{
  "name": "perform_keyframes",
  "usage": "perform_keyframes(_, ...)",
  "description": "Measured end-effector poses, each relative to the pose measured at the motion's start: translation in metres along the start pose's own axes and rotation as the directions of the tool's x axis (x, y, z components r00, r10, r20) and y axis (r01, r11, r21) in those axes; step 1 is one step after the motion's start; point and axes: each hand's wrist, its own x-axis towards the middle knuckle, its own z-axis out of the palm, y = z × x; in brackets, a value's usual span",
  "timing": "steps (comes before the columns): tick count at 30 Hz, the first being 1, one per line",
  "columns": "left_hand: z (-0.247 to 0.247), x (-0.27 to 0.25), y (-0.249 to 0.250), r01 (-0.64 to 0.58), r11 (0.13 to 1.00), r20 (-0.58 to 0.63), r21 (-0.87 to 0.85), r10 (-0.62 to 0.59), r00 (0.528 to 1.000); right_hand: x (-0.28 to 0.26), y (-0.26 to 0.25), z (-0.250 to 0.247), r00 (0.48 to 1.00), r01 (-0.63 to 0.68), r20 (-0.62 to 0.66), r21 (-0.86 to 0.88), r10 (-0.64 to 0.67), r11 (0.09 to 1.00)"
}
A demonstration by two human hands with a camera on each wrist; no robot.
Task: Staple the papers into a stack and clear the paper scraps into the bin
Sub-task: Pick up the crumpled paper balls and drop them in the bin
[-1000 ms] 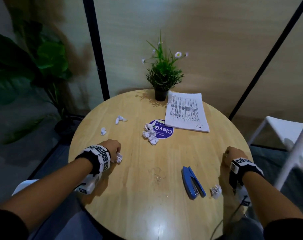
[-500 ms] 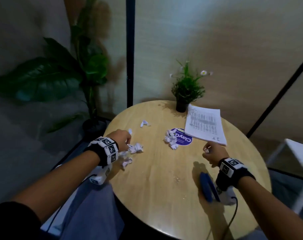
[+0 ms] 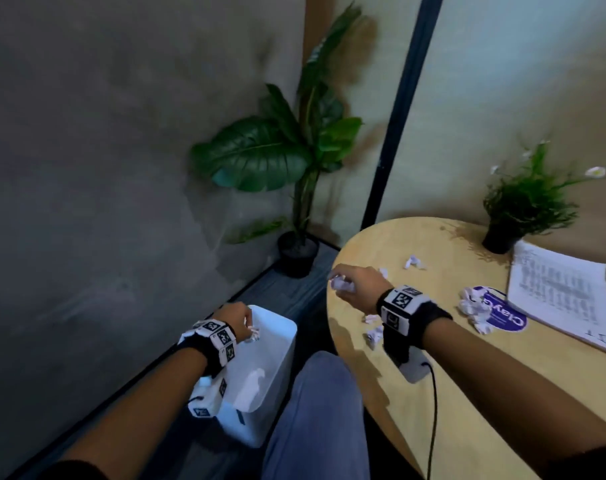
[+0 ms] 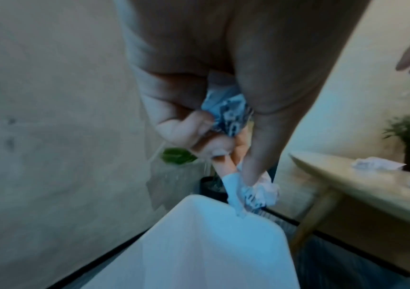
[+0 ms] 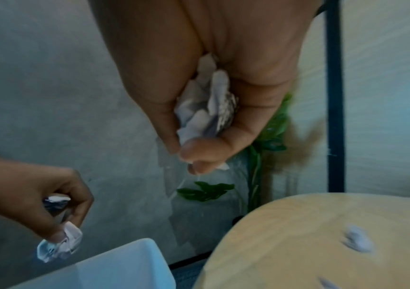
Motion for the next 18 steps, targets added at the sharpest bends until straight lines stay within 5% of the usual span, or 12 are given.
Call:
perform_keyframes(7, 0.049, 0.015, -0.042, 0.061, 0.991, 0.086, -0.115, -0.051, 0.995, 0.067, -0.060, 0.047, 0.963, 0.067, 0.266, -0.114, -0.035, 0.991)
perform_keyframes(13, 0.064, 0.027, -0.059, 0.090, 0.957, 0.096, -0.276, -0.065, 0.993, 0.098, -0.084, 0.092, 0.913, 0.199, 0.392, -0.186, -0.113, 0.962)
perform_keyframes(18, 0.071, 0.029, -0.073, 0.122, 0.919, 0.065, -0.374, -0.105, 0.992, 0.116, -0.091, 0.129, 0.884, 0.202, 0.466, -0.289, -0.046, 0.936)
